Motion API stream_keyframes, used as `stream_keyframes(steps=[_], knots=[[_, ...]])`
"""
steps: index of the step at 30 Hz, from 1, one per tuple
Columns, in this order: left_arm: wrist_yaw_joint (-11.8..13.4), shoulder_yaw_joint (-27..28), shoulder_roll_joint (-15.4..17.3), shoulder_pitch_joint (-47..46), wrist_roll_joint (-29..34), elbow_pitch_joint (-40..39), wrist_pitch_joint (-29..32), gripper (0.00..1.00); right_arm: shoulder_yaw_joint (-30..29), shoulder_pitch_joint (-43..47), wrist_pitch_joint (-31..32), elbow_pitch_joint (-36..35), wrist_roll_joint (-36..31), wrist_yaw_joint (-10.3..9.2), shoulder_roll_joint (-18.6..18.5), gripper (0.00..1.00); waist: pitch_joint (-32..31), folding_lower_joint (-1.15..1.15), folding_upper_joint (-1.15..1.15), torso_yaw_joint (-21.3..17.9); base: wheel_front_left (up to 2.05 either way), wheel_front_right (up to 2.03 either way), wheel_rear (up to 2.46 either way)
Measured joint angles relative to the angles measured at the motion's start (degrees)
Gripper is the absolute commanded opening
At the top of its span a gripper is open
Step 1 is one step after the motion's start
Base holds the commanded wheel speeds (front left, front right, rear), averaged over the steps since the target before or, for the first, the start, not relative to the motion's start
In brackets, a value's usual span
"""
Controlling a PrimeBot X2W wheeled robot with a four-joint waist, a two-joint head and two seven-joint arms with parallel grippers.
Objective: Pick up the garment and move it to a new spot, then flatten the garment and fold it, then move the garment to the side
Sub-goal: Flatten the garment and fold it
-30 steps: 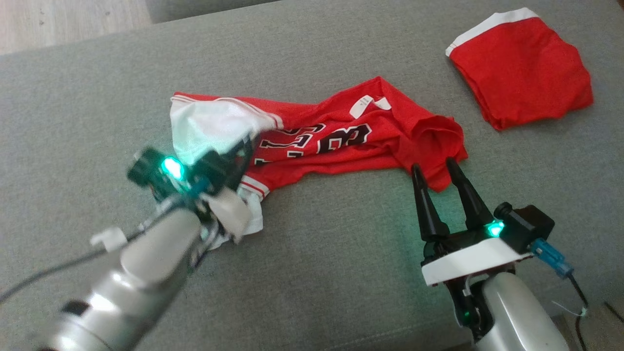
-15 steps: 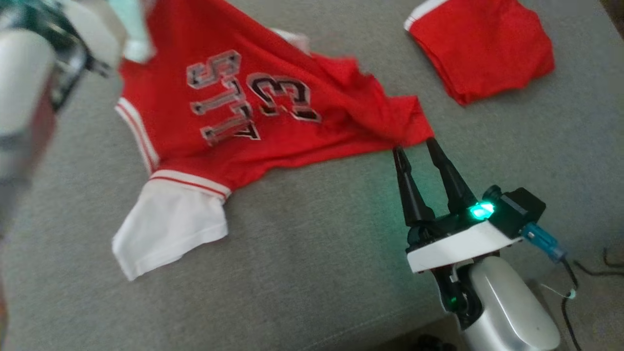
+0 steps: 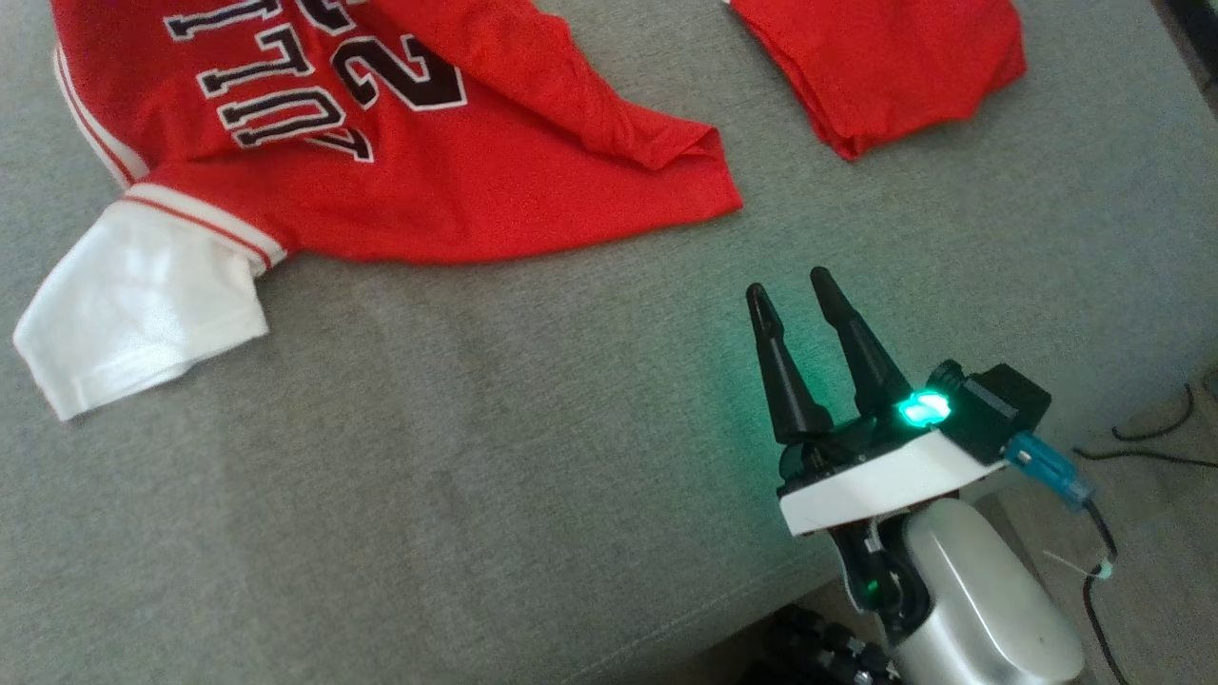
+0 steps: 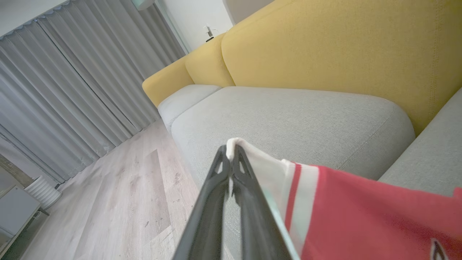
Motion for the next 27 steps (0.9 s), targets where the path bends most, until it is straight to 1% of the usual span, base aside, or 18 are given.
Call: stream_keyframes(steps=[1, 2, 6, 8, 12, 16, 20, 23, 25, 27], knots=[[0.0, 0.0, 0.0, 0.0, 0.0, 0.0, 0.0, 1.0, 0.0, 0.0, 0.0, 0.0, 0.0, 0.0, 0.0, 1.0, 0.0, 0.0, 0.0, 0.0, 0.0, 0.0, 0.0], [-0.22, -0.03, -1.33, 0.14, -0.3, 1.45, -0.74, 1.0, 0.04, -0.48, 0.0, 0.02, -0.08, 0.0, 0.01, 1.0, 0.05, 0.0, 0.0, 0.47, 0.0, 0.0, 0.0], [-1.19, -0.03, -3.65, 1.01, -1.12, 3.49, -3.96, 1.0, -0.15, -0.94, 0.0, 0.12, -0.96, 0.0, 0.0, 1.0, -0.27, -0.01, 0.0, 1.73, 0.0, 0.0, 0.0], [-1.59, -0.03, -4.14, 1.57, -1.44, 3.85, -4.68, 1.0, -0.3, -0.94, 0.0, 0.24, -1.24, 0.0, 0.01, 1.0, -0.47, -0.01, 0.0, 2.12, 0.0, 0.0, 0.0], [-2.58, 0.21, -6.43, 4.63, -3.33, 4.92, -8.33, 1.0, -1.49, -0.92, 0.0, 0.54, -2.69, 0.0, 0.01, 1.0, -1.75, -0.01, 0.0, 4.16, 0.0, 0.0, 0.0], [-3.5, 0.47, -9.01, 8.82, -5.05, 4.44, -10.85, 1.0, -3.91, -0.54, 0.0, 1.15, -4.22, 0.0, -0.01, 1.0, -3.64, -0.01, 0.0, 7.03, 0.0, 0.0, 0.0], [-3.58, 1.89, -10.73, 15.08, -7.16, 1.35, -12.09, 1.0, -6.8, 0.03, 0.0, 1.89, -5.86, 0.0, -0.02, 1.0, -5.9, -0.02, 0.0, 10.77, 0.0, 0.0, 0.0], [-3.21, 2.72, -11.33, 21.08, -8.7, -2.49, -12.2, 1.0, -8.34, 1.43, 0.0, 2.4, -7.12, 0.0, -0.02, 1.0, -7.73, -0.02, 0.0, 13.94, 0.0, 0.0, 0.0], [-2.13, 3.93, -11.37, 25.87, -9.32, -6.28, -12.32, 1.0, -8.68, 2.46, 0.0, 2.65, -7.66, 0.0, -0.01, 1.0, -8.97, -0.02, 0.0, 16.01, 0.0, 0.0, 0.0], [-0.41, 5.23, -11.39, 31.34, -10.38, -10.56, -12.32, 1.0, -9.1, 3.26, 0.0, 2.9, -8.1, 0.0, 0.0, 1.0, -10.21, -0.02, 0.0, 18.03, 0.0, 0.0, 0.0]])
